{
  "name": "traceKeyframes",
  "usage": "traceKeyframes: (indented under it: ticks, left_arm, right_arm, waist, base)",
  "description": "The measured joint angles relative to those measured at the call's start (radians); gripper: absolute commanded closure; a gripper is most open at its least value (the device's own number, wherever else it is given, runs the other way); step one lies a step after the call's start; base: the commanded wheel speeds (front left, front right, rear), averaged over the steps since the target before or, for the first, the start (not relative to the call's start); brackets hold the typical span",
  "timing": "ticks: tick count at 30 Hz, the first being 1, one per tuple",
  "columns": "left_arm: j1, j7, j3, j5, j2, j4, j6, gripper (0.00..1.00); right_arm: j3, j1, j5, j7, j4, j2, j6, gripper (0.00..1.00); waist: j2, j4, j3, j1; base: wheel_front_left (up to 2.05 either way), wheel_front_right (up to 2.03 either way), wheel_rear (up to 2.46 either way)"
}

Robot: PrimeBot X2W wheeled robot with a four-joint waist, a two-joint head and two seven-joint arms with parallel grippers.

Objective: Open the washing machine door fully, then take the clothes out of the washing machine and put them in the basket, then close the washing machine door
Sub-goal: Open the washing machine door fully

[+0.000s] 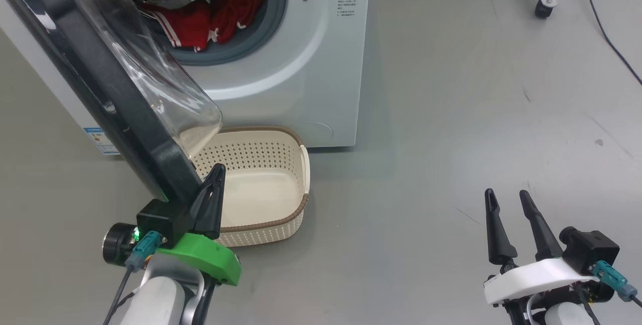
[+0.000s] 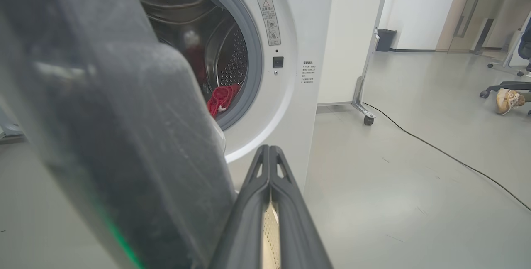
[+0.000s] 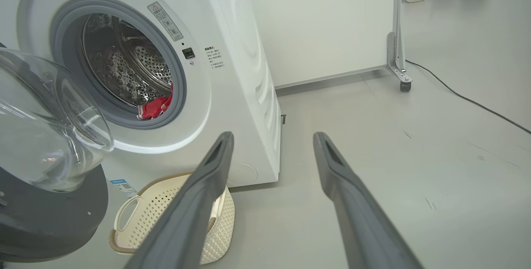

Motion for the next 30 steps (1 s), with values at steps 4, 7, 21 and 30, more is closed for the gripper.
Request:
traceKeyframes:
  ticks: [4, 7, 21, 30]
  left_arm:
    - [-0.005, -0.008, -0.007, -0.003, -0.006, 0.014, 0.000, 1.00]
    - [-0.009, -0.009, -0.011, -0.004, -0.011, 0.023, 0.000, 1.00]
    - [-0.011, -0.035, -0.009, -0.020, -0.015, 0.074, 0.000, 1.00]
    - [-0.012, -0.044, 0.024, -0.061, -0.015, 0.079, 0.009, 1.00]
  right_arm:
    - [-0.003, 0.000, -0.001, 0.000, 0.000, 0.000, 0.002, 0.00]
    - [-0.005, 0.001, -0.009, 0.000, 0.000, 0.000, 0.004, 0.00]
    - [-0.005, 0.005, -0.019, 0.000, 0.004, 0.000, 0.012, 0.00]
    - [0.011, 0.010, -0.030, 0.000, 0.006, -0.001, 0.017, 0.00]
  waist:
    - [0.0000, 0.030, -0.001, 0.0000]
    - [0.0000, 0.054, -0.001, 0.0000]
    - [0.0000, 0.192, -0.006, 0.0000]
    - [0.0000, 0.286, -0.005, 0.0000]
  base:
    - [0.00, 0.00, 0.00]
    - [0.00, 0.00, 0.00]
    - [0.00, 0.00, 0.00]
    - [0.00, 0.00, 0.00]
